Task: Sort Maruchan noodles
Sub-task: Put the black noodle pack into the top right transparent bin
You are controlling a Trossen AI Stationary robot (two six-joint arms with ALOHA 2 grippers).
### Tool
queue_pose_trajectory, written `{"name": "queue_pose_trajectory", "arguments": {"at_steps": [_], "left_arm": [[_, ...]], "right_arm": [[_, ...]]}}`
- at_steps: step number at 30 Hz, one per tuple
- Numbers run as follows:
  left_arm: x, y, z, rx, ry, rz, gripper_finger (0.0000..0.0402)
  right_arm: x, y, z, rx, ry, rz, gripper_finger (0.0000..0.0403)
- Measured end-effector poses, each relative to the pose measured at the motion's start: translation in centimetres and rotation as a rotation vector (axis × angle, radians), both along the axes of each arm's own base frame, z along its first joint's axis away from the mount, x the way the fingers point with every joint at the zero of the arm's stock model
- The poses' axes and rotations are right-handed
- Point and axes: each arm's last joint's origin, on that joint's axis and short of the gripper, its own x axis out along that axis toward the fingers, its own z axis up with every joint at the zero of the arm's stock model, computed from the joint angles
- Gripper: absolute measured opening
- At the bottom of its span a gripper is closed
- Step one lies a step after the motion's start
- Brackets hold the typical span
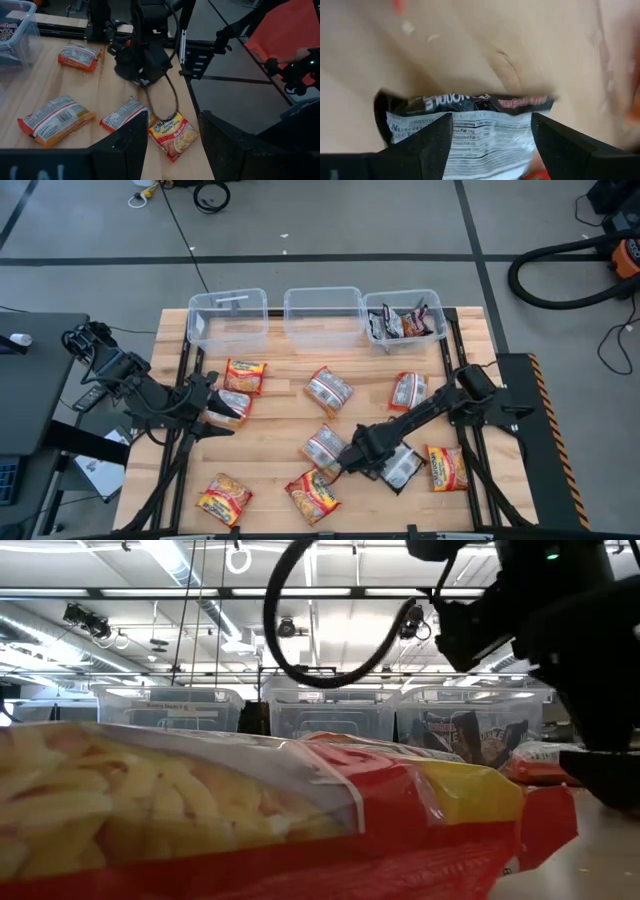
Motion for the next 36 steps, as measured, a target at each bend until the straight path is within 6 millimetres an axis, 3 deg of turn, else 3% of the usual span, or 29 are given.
{"name": "queue_pose_trajectory", "arguments": {"at_steps": [5, 10, 18, 23, 27, 32, 34, 36], "left_arm": [[-0.1, 0.1, 0.1, 0.003, -0.005, -0.017, 0.0180], [-0.1, 0.1, 0.1, 0.031, -0.011, -0.028, 0.0180], [-0.1, 0.1, 0.1, 0.044, -0.014, -0.033, 0.0180], [-0.1, 0.1, 0.1, 0.043, -0.014, -0.033, 0.0180], [-0.1, 0.1, 0.1, 0.045, -0.014, -0.034, 0.0180], [-0.2, 0.1, 0.0, 0.048, -0.008, -0.034, 0.0180], [-0.3, 0.2, 0.1, 0.043, -0.013, -0.033, 0.0180], [-0.6, 0.4, 0.2, 0.034, -0.021, -0.031, 0.0180]], "right_arm": [[0.9, 0.6, 0.3, -0.061, -0.095, -0.583, 0.0269], [0.6, 0.9, -0.1, -0.179, -0.097, -0.843, 0.0267], [0.6, 1.4, -3.1, -0.199, 0.079, -0.870, 0.0267], [0.6, 1.4, -3.6, -0.195, 0.110, -0.848, 0.0251], [0.4, 1.3, -3.3, -0.197, 0.112, -0.849, 0.0196], [0.3, 1.2, -2.5, -0.184, 0.079, -0.812, 0.0087], [0.3, 1.1, -1.8, -0.178, 0.035, -0.784, 0.0037], [0.3, 0.9, -0.3, -0.180, -0.041, -0.747, 0.0011]]}}
